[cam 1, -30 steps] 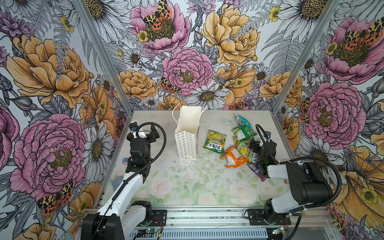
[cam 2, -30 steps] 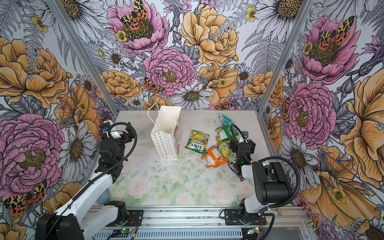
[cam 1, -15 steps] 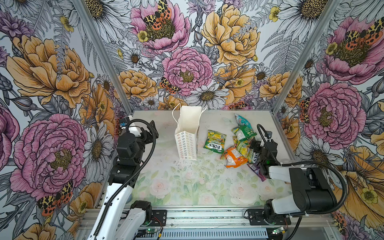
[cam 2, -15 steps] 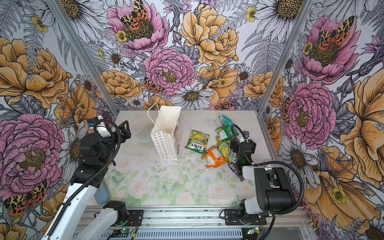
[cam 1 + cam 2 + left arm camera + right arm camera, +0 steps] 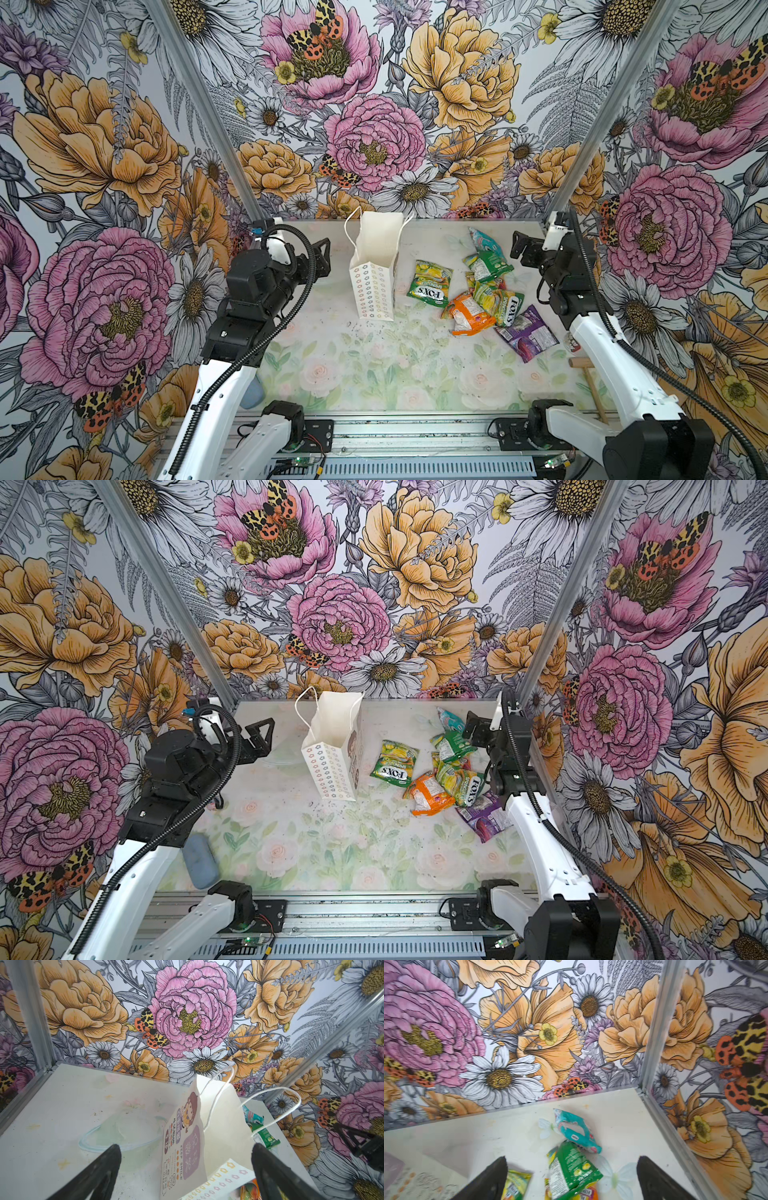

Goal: Place the snacks into the paper bag
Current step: 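Move the left gripper to the bag rim while the right gripper rises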

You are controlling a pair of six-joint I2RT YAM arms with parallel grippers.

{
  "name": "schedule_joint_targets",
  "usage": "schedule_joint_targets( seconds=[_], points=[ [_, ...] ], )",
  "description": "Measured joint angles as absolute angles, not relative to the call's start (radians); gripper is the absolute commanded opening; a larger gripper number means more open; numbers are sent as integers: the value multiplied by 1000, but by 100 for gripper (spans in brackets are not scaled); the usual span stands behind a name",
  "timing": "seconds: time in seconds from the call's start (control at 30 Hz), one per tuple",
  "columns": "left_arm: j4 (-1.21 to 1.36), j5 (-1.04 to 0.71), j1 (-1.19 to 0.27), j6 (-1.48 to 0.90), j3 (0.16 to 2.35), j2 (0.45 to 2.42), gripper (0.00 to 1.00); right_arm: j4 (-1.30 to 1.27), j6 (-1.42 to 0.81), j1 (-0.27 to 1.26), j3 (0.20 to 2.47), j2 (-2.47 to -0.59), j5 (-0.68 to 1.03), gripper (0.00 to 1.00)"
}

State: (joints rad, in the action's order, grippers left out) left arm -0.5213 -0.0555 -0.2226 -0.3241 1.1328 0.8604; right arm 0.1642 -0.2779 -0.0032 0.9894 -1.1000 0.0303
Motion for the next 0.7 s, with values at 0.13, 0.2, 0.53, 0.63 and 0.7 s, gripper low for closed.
schedule_joint_targets(
  seconds=[0.13,0.2,0.53,0.63,0.7],
  points=[
    [-539,-74,-285,-312,1153,913,99,319,-372,-3,1105,-1114,169,96],
    [-550,-74,-311,-306,1153,944,99,375,-410,-1,1148,-1126,228,95],
    [-588,-41,-345,-297,1184,1101,99,491,-472,8,1162,-1130,297,94],
    [-592,-38,-345,-297,1219,1150,99,498,-480,8,1154,-1130,302,93],
    [-603,-38,-345,-297,1244,1180,99,504,-482,8,1148,-1131,304,94]
  ],
)
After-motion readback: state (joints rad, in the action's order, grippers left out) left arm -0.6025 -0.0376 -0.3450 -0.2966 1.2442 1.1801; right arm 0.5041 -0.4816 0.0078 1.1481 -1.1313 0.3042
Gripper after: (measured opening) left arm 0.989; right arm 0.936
